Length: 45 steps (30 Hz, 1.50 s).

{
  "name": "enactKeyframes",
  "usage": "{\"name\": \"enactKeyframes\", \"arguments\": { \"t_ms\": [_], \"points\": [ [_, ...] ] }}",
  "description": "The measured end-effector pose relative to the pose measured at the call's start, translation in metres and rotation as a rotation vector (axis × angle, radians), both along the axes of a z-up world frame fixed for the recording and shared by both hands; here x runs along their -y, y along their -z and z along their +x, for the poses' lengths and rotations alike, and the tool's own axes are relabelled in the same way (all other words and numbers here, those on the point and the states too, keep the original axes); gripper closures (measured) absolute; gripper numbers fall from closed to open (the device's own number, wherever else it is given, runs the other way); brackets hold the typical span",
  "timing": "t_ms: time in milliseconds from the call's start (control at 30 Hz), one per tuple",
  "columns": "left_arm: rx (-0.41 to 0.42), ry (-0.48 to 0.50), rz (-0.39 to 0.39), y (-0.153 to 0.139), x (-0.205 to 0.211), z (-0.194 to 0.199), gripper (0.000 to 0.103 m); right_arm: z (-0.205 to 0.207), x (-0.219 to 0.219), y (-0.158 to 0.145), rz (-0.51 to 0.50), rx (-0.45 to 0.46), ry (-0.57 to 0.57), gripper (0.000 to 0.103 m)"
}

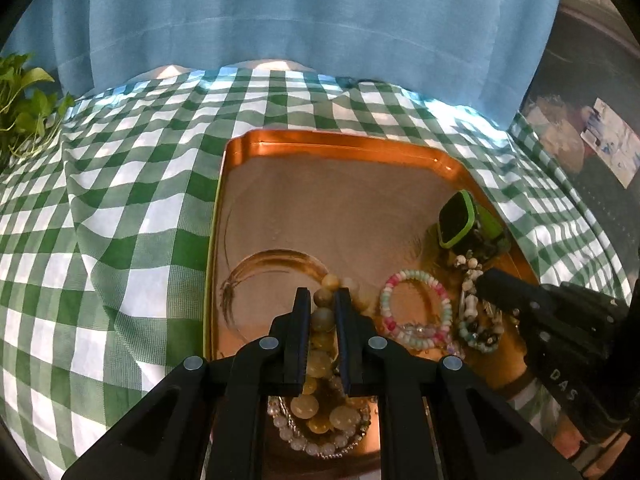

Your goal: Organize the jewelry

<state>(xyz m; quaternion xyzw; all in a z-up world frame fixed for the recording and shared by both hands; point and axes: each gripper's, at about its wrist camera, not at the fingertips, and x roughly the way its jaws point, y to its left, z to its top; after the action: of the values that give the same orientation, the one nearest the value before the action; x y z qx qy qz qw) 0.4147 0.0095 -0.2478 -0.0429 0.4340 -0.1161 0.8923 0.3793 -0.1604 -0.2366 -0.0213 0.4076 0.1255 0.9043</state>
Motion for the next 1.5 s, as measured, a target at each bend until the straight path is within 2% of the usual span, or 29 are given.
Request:
{"name": "enactKeyframes", "arguments": {
  "t_ms": [67,100,133,167,200,233,267,333,533,733,933,1000,1200,1367,1500],
  "points": [
    [0.006,-0.013,0.011,-0.001,0.001,-0.001,0.087,0.001,0.003,0.000,0.036,-0.011,0.010,0.090],
    [0.006,-0.019,0.019,-0.001,0.001,-0.003,0.084,0.001,0.004,0.001,0.042,-0.018,0.016,0.069],
    [0.002,-0.017,0.026,-0.002,0.002,-0.005,0.076,-0.001,0.005,0.002,0.043,-0.026,0.027,0.049],
    [0.005,-0.009,0.027,-0.003,0.003,-0.008,0.060,-0.002,0.005,0.002,0.044,-0.027,0.030,0.047],
    [0.015,-0.005,0.033,-0.005,0.004,-0.012,0.050,-0.005,0.005,0.000,0.042,-0.024,0.033,0.047],
    [0.038,-0.006,0.049,-0.009,0.005,-0.018,0.032,-0.007,0.005,0.000,0.043,-0.023,0.033,0.047],
    [0.069,-0.007,0.066,-0.014,0.007,-0.025,0.027,-0.010,0.005,-0.001,0.045,-0.023,0.036,0.047],
    [0.104,-0.009,0.075,-0.020,0.009,-0.036,0.026,-0.015,0.005,-0.002,0.040,-0.025,0.048,0.047],
    [0.070,-0.037,0.037,-0.031,0.009,-0.065,0.025,-0.045,0.007,-0.003,0.041,-0.047,0.081,0.047],
    [0.098,-0.051,0.023,-0.061,0.009,-0.107,0.025,-0.080,0.002,-0.024,0.030,-0.023,0.092,0.047],
    [0.125,-0.049,0.025,-0.097,0.010,-0.162,0.025,-0.124,-0.009,-0.063,0.046,0.014,0.081,0.047],
    [0.144,-0.074,0.031,-0.114,0.009,-0.182,0.025,-0.139,-0.014,-0.077,0.048,0.028,0.072,0.045],
    [0.199,-0.116,0.090,-0.169,0.013,-0.246,0.023,-0.195,-0.017,-0.129,0.059,0.085,0.060,0.042],
    [0.237,-0.169,0.101,-0.214,0.019,-0.310,0.008,-0.249,-0.021,-0.172,0.042,0.142,0.055,0.034],
    [0.230,-0.215,0.085,-0.237,0.022,-0.353,0.005,-0.294,-0.023,-0.203,0.050,0.181,0.048,0.034]
  ]
}}
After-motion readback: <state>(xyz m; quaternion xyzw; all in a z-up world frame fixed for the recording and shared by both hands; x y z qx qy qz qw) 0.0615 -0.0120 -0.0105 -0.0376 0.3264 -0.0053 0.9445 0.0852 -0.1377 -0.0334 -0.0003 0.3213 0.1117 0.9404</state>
